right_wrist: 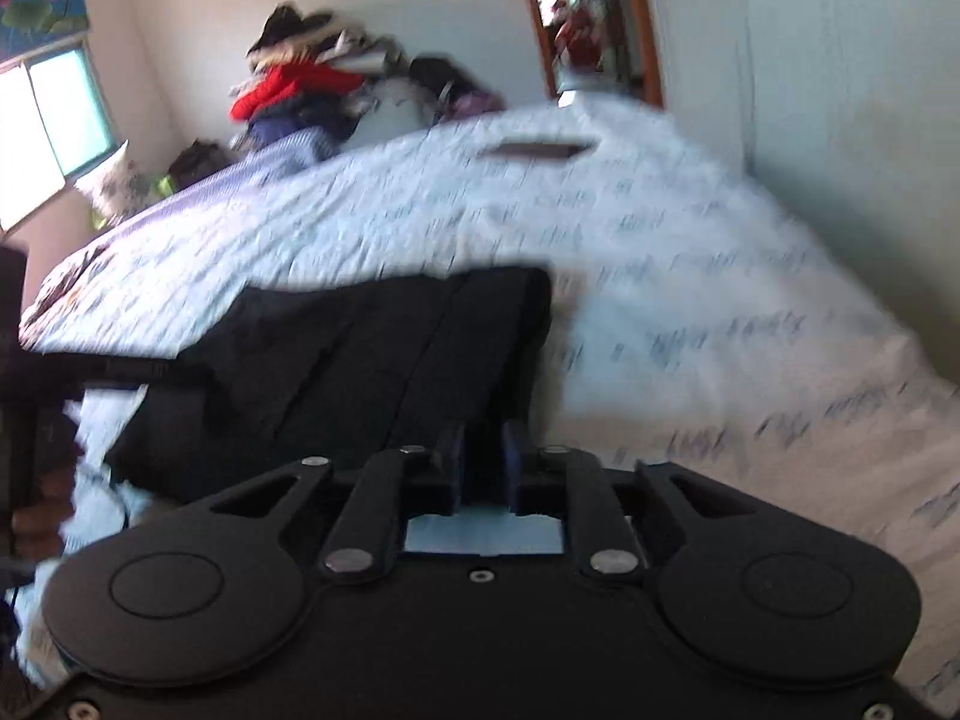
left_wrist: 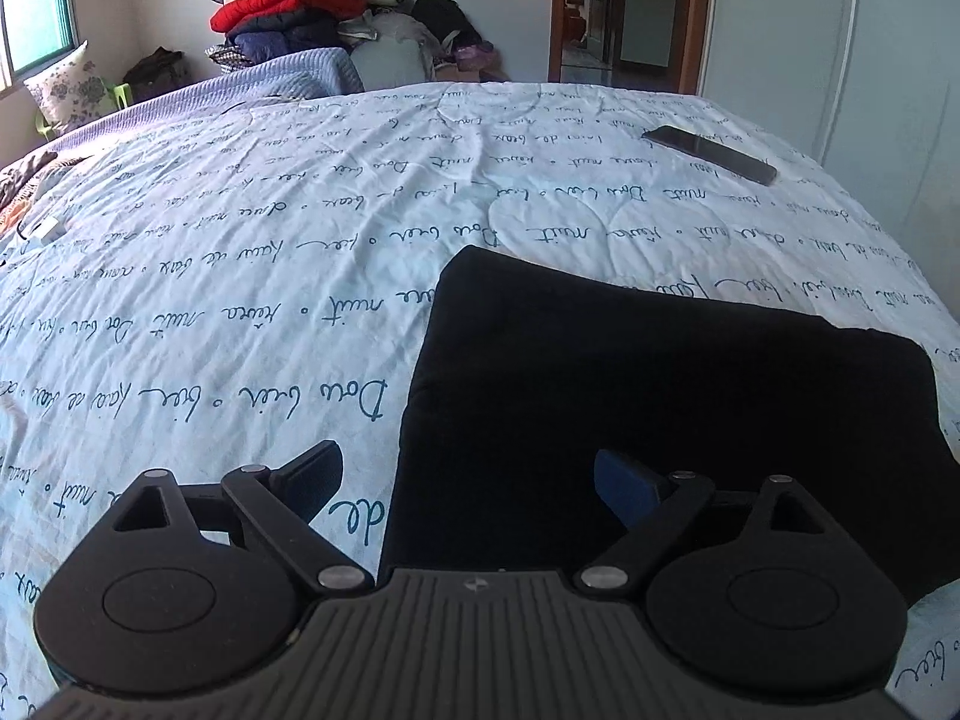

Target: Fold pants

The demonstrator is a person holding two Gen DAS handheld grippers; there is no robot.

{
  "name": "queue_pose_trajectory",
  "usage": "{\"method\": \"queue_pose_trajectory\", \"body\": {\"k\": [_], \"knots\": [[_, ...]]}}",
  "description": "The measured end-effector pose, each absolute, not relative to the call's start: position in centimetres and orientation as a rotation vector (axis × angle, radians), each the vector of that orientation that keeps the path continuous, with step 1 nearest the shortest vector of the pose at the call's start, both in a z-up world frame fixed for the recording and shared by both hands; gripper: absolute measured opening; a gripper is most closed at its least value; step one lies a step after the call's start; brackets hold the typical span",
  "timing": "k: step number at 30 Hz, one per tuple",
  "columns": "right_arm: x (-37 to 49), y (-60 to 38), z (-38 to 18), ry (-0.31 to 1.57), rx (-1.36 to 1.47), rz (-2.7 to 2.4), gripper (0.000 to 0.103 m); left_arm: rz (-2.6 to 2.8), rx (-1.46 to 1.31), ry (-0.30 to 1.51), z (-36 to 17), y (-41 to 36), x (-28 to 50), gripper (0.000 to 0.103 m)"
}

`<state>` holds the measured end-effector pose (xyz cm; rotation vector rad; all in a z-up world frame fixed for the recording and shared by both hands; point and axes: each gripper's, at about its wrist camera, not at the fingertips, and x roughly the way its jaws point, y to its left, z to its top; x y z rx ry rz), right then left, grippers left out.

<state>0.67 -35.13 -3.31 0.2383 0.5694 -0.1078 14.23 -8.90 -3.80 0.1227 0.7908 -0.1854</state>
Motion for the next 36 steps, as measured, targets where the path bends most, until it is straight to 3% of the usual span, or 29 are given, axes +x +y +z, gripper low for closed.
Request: {"method": "queue_pose_trajectory", "body": {"k": [4,8,13,18,24,28,32,33,34,35,36], "knots": [[5.6,-33.7,-2.4,0.576,0.081,-0.016,0.019,-0.196,0.104,0.783,-3.2,-8.5,13.1,0.090],[11.9,-33.4,-5.0,0.700,0.008,0.057,0.024,-0.238,0.168,0.752,-2.9,-8.9,10.9,0.090],[12.5,-33.9,-3.7,0.692,0.084,0.045,0.032,-0.269,0.231,0.769,-4.9,-9.1,10.2,0.089],[14.7,-27.4,-1.3,0.639,0.007,0.242,0.032,-0.304,0.143,0.806,-4.1,-8.3,10.2,0.089],[20.6,-19.1,-3.7,0.712,-0.111,0.404,0.031,-0.332,0.037,0.881,-4.9,-6.0,9.3,0.090],[24.6,-17.8,-4.1,0.708,-0.107,0.358,0.048,-0.322,0.041,0.850,-4.0,-4.5,8.5,0.089],[29.1,-18.3,-5.6,0.834,-0.016,0.431,0.063,-0.292,0.092,0.826,-3.6,-3.6,8.8,0.089],[29.8,-18.2,-6.3,0.866,-0.010,0.445,0.061,-0.299,0.089,0.835,-3.6,-3.4,9.0,0.089],[30.2,-18.1,-6.8,0.885,-0.004,0.468,0.041,-0.306,0.080,0.845,-3.7,-3.2,9.1,0.089],[30.2,-17.9,-6.9,0.888,-0.006,0.493,0.031,-0.316,0.069,0.854,-3.8,-3.0,9.1,0.089],[29.9,-17.6,-6.7,0.870,-0.039,0.490,0.027,-0.324,0.062,0.860,-3.8,-2.8,9.0,0.089]]}}
